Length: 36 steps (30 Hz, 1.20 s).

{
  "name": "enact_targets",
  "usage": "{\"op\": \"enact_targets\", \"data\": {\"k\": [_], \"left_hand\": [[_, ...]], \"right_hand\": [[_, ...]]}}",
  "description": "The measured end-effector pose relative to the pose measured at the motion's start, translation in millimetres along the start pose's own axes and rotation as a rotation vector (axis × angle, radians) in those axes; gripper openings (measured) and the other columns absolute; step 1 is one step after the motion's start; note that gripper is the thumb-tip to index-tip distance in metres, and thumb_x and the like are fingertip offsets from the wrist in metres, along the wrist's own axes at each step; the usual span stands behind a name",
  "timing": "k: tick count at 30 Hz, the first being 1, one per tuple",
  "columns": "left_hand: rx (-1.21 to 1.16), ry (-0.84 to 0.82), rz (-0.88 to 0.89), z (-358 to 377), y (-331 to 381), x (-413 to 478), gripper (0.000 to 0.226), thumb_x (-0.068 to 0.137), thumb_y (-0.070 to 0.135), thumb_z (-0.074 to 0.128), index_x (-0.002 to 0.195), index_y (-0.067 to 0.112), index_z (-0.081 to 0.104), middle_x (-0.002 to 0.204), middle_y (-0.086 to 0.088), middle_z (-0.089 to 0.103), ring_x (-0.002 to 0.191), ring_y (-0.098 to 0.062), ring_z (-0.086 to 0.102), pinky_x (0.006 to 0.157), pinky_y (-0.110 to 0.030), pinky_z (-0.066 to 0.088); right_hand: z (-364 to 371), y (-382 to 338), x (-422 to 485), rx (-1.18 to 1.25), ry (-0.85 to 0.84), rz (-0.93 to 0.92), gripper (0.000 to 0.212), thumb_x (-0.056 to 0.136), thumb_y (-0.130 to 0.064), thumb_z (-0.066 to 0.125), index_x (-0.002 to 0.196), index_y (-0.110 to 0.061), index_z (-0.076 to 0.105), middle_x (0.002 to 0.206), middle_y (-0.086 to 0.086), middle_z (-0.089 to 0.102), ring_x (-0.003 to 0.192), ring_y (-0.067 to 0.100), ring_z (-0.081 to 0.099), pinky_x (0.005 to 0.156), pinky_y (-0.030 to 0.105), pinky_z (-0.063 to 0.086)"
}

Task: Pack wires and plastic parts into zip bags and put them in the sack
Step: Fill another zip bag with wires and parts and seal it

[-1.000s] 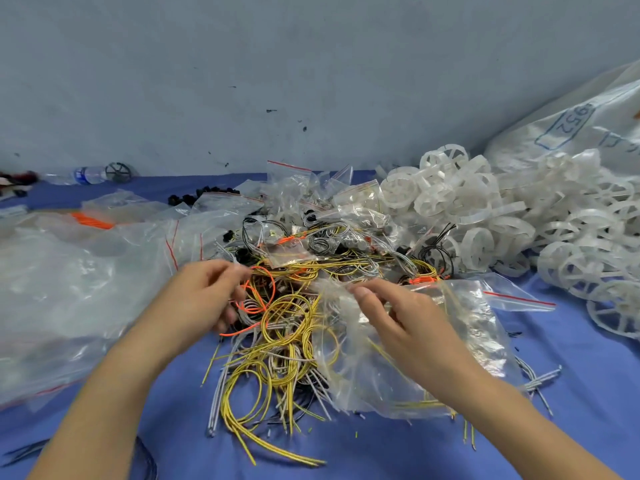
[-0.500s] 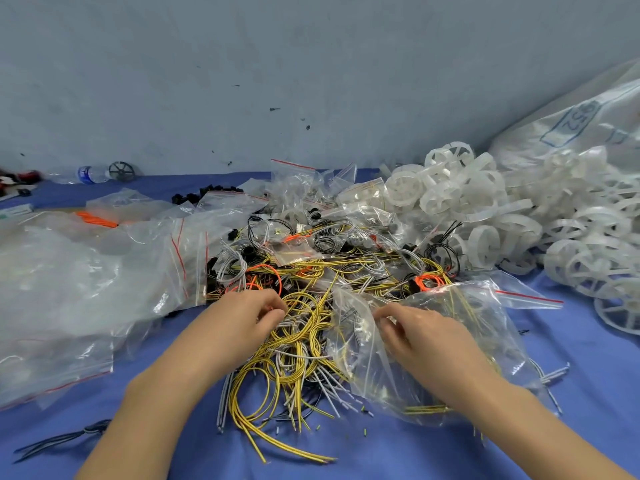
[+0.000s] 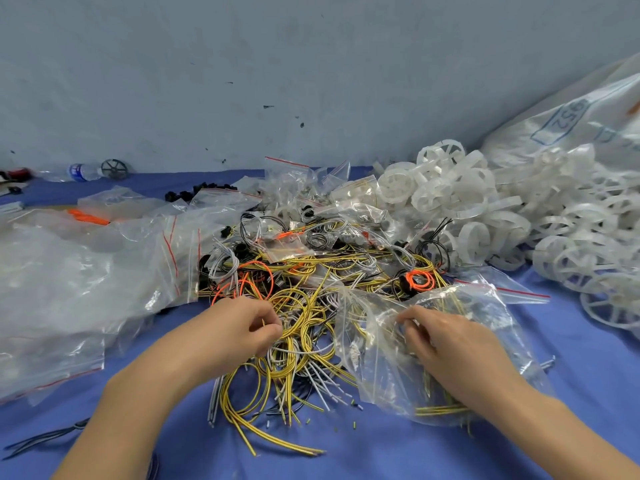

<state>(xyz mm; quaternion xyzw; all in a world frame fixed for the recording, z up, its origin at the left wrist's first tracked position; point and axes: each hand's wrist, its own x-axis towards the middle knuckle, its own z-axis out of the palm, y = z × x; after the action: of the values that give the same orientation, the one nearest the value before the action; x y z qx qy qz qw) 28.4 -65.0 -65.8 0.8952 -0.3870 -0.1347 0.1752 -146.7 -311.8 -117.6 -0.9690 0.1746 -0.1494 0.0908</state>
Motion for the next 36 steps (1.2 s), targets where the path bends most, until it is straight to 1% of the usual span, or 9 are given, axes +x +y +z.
{"op": "enact_targets", "data": {"k": [4,9,14,19,24,27,30,33,36], "left_hand": [[0.024,-0.106,-0.021,9,5,-10,0.019,0.091,0.054,0.055,0.087,0.038,0.064,0.07,0.011,0.068,0.059,-0.001,0.055,0.061,-0.026,0.047],[0.297,-0.066,-0.095,32,11,-18,0.04,0.082,0.076,0.046,0.098,0.039,0.049,0.087,0.014,0.05,0.087,-0.007,0.053,0.069,-0.027,0.043],[0.28,-0.055,-0.119,27,3,-20,0.029,0.087,0.063,0.046,0.084,0.035,0.049,0.08,0.009,0.057,0.074,-0.004,0.054,0.061,-0.028,0.044],[0.244,-0.049,-0.161,13,-16,-24,0.015,0.089,0.051,0.053,0.089,0.036,0.054,0.071,0.006,0.058,0.061,-0.005,0.056,0.064,-0.03,0.048],[0.268,0.022,-0.145,15,-19,-29,0.023,0.093,0.034,0.054,0.088,0.032,0.032,0.078,0.004,0.053,0.07,-0.017,0.052,0.07,-0.036,0.047],[0.284,0.054,-0.085,18,-13,-34,0.021,0.092,0.023,0.046,0.079,0.03,0.03,0.08,0.004,0.049,0.074,-0.014,0.047,0.07,-0.034,0.044],[0.259,0.032,-0.03,20,-11,-43,0.003,0.093,0.039,0.043,0.093,0.041,0.045,0.081,0.012,0.053,0.075,-0.004,0.051,0.07,-0.026,0.046],[0.245,-0.029,0.005,24,-9,-51,0.02,0.09,0.061,0.043,0.103,0.047,0.048,0.084,0.019,0.053,0.076,0.001,0.05,0.07,-0.021,0.046],[0.325,0.01,0.023,28,-7,-52,0.02,0.09,0.062,0.043,0.099,0.044,0.043,0.093,0.02,0.049,0.085,-0.001,0.05,0.073,-0.023,0.046]], "right_hand": [[-1,-5,2,0.013,0.044,-0.003,0.025,0.1,-0.043,0.039,0.115,-0.041,0.059,0.099,-0.024,0.068,0.09,0.004,0.065,0.062,0.025,0.048],[-2,-11,5,0.05,0.079,-0.015,0.027,0.098,-0.041,0.038,0.113,-0.038,0.061,0.088,-0.019,0.069,0.08,0.005,0.065,0.058,0.026,0.047],[-1,-16,8,0.069,0.123,-0.028,0.029,0.096,-0.041,0.038,0.108,-0.036,0.064,0.073,-0.018,0.062,0.071,0.007,0.061,0.05,0.024,0.035],[0,-20,12,0.074,0.136,-0.038,0.026,0.097,-0.04,0.04,0.108,-0.037,0.063,0.066,-0.022,0.049,0.065,0.005,0.056,0.049,0.025,0.038],[-4,-25,12,0.083,0.121,-0.049,0.023,0.099,-0.039,0.042,0.111,-0.037,0.062,0.071,-0.017,0.061,0.071,0.009,0.062,0.056,0.03,0.048],[-6,-26,12,0.095,0.119,-0.05,0.023,0.099,-0.039,0.041,0.111,-0.038,0.061,0.067,-0.021,0.051,0.066,0.007,0.056,0.055,0.029,0.048],[-8,-27,14,0.108,0.112,-0.044,0.025,0.1,-0.039,0.039,0.112,-0.038,0.061,0.068,-0.019,0.055,0.064,0.007,0.054,0.055,0.031,0.05],[-9,-28,15,0.127,0.11,-0.044,0.026,0.1,-0.039,0.039,0.113,-0.037,0.061,0.078,-0.016,0.066,0.072,0.009,0.062,0.059,0.033,0.052],[-8,-32,18,0.118,0.112,-0.046,0.025,0.1,-0.037,0.041,0.113,-0.035,0.062,0.079,-0.015,0.068,0.073,0.01,0.063,0.059,0.031,0.049]]}}
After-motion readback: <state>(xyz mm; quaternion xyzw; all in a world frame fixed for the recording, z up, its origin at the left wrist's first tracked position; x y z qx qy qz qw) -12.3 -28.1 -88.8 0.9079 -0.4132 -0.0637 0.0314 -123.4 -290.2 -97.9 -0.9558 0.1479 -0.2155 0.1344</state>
